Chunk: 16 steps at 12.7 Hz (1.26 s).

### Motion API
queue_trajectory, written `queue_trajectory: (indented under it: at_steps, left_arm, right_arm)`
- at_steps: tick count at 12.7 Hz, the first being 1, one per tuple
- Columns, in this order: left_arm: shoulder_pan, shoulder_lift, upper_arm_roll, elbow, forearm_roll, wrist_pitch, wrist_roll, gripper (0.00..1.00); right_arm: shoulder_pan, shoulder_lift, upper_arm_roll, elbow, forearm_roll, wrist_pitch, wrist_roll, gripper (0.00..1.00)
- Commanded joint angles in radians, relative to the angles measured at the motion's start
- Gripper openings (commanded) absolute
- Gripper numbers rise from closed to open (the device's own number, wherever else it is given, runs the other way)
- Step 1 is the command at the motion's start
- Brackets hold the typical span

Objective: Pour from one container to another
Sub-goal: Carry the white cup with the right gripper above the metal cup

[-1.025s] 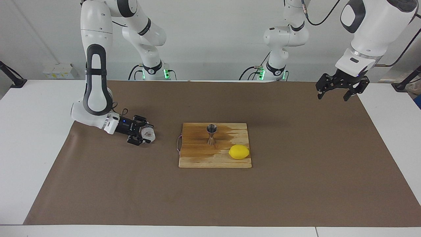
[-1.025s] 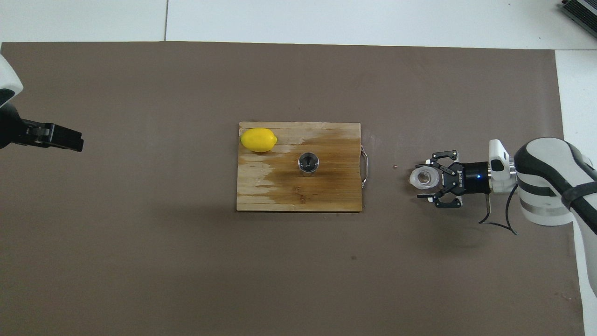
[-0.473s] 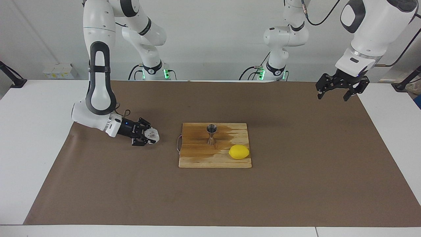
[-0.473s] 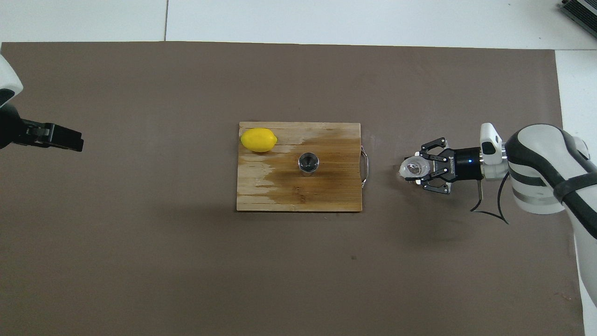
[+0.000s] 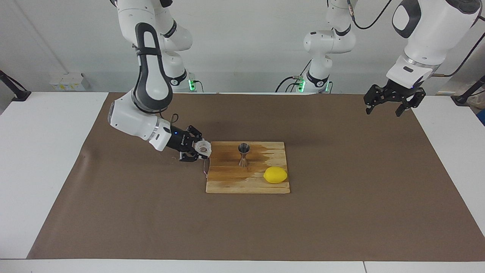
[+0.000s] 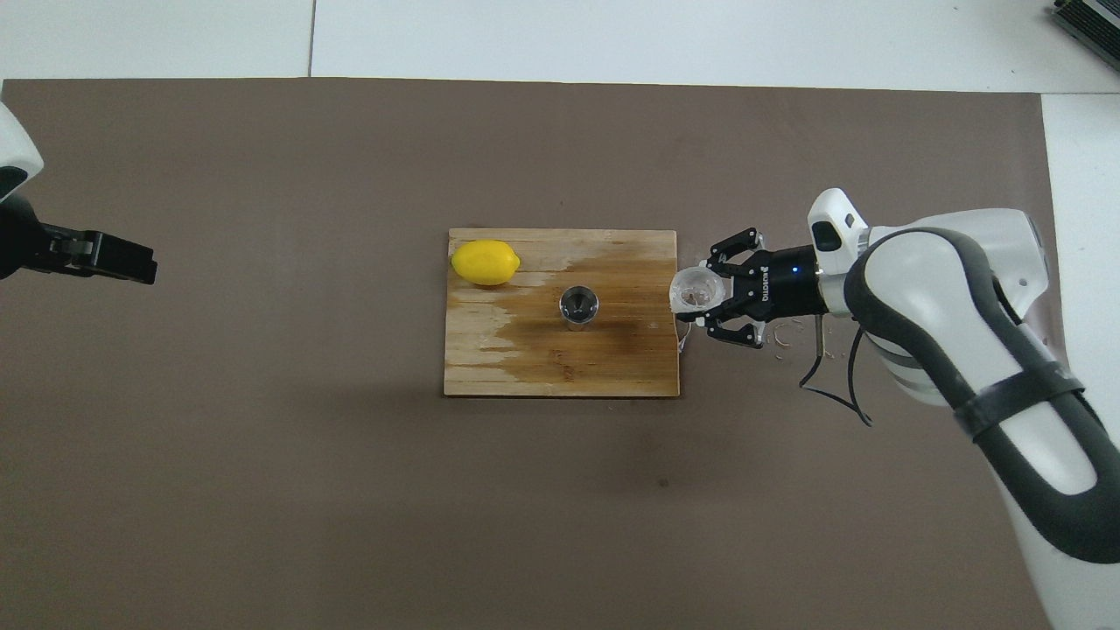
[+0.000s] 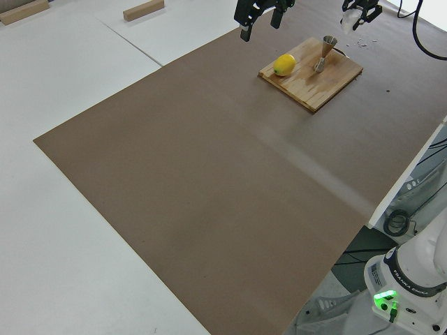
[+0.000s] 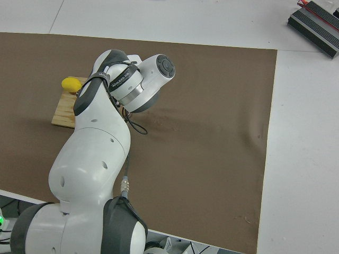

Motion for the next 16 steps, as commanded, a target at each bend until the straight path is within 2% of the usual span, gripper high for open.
queue_trajectory:
  at_steps: [1, 10, 14, 16]
  left_arm:
    - [-0.01, -0.021, 0.008, -0.019, 0.008, -0.009, -0.01, 1.0]
    - [-0.01, -0.021, 0.008, -0.019, 0.008, -0.007, -0.01, 1.0]
    - [-0.01, -0.021, 0.008, -0.019, 0.008, -0.008, -0.01, 1.0]
    - [-0.01, -0.021, 0.008, -0.019, 0.008, -0.008, -0.01, 1.0]
  right_arm:
    - [0.055, -0.027, 0.001, 0.024, -0.121, 0.042, 0.16, 0.01]
    - [0.207, -0.025, 0.002, 0.07, -0.419, 0.133, 0.344, 0.01]
    - [0.278, -0.016, 0.002, 0.115, -0.658, 0.151, 0.508, 0.01]
    - [0.286, -0.018, 0.002, 0.13, -0.725, 0.15, 0.585, 0.01]
